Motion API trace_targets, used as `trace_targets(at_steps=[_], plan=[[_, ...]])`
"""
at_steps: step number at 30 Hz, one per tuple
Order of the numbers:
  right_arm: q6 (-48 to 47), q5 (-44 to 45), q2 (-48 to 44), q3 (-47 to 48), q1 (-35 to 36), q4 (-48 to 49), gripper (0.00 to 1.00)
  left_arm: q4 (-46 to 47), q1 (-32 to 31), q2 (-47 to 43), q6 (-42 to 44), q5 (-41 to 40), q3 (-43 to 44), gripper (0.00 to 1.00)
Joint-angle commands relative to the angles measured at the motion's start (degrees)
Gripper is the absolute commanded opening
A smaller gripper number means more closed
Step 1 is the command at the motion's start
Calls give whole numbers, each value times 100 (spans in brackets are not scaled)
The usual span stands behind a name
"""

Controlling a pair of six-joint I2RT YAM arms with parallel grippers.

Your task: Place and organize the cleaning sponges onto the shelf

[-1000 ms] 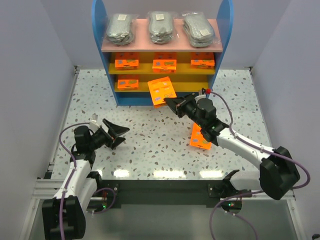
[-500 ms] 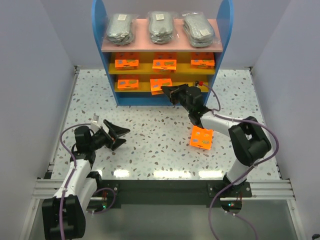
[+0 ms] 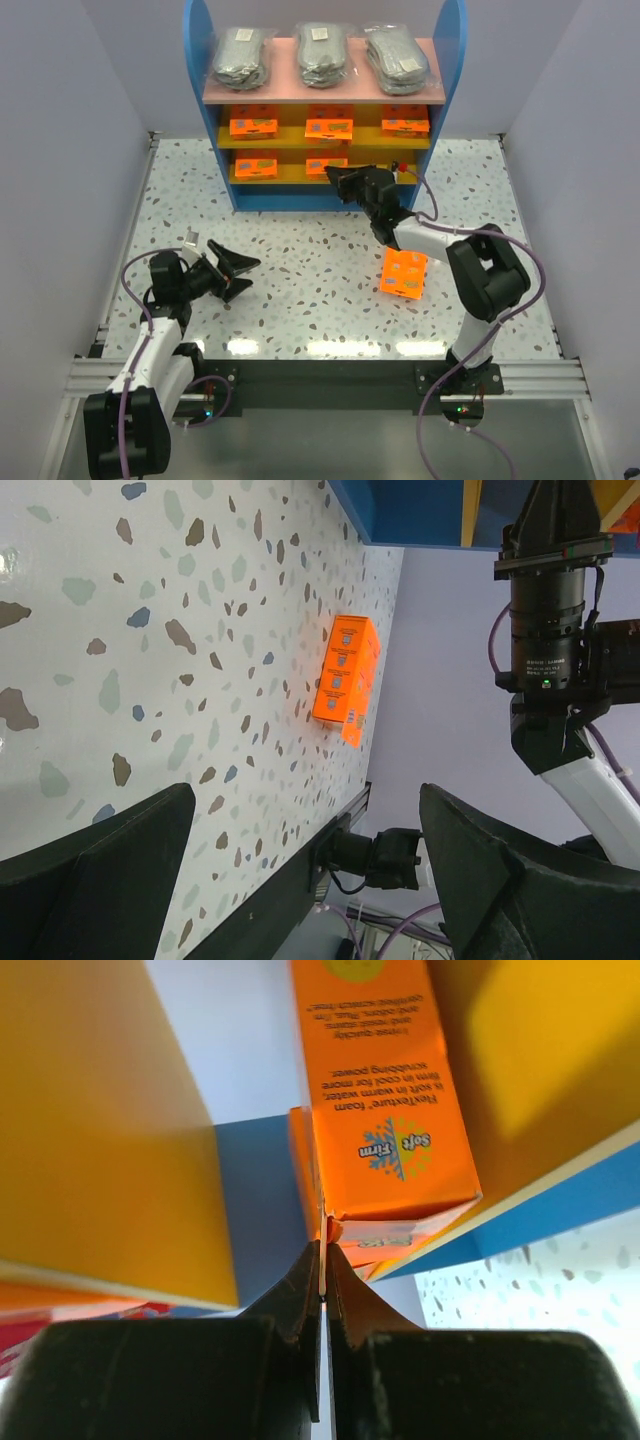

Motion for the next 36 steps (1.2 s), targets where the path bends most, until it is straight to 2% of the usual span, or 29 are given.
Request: trace_targets(at_steps=[1, 4, 7, 9, 10, 11, 14, 18, 21, 24, 25, 28, 33, 36], plan=[[109, 265, 150, 282, 2, -159, 0, 160, 33, 15, 56, 158, 170, 100], [136, 98, 316, 387, 2, -98, 4, 169, 33, 6, 47, 158, 153, 100], [109, 1, 308, 370, 2, -80, 18, 177, 33, 15, 38, 158, 144, 100], [83, -34, 203, 256, -15, -10, 34, 177, 34, -3, 38, 158, 144, 100], [66, -52, 168, 238, -16, -36, 34, 177, 33, -3, 29, 158, 135, 100], [39, -148, 89, 151, -42, 7, 42, 195, 33, -11, 29, 158, 126, 100], [-13, -254, -174, -43, -59, 78, 56, 195, 33, -38, 12, 158, 117, 100], [-294, -552, -947, -779, -60, 35, 67, 230, 42, -82, -32, 176, 100, 100], [-645, -685, -1948, -1307, -60, -763, 71, 274, 42, -117, -59, 176, 56, 100], [-1023, -720, -3029, -1668, -60, -2554, 75, 344, 33, -135, -111, 193, -5, 100], [-1242, -720, -3258, -1756, -60, -3594, 76, 353, 33, -135, -120, 202, -14, 100], [-1236, -641, -4242, -2362, -60, -4944, 78, 388, 42, -126, -120, 202, -67, 100], [-543, -413, -5866, -3618, -59, -5712, 78, 520, 42, -82, -182, 211, -129, 100], [-366, -308, -6274, -3787, -60, -6231, 77, 547, 42, -29, -182, 211, -94, 100]])
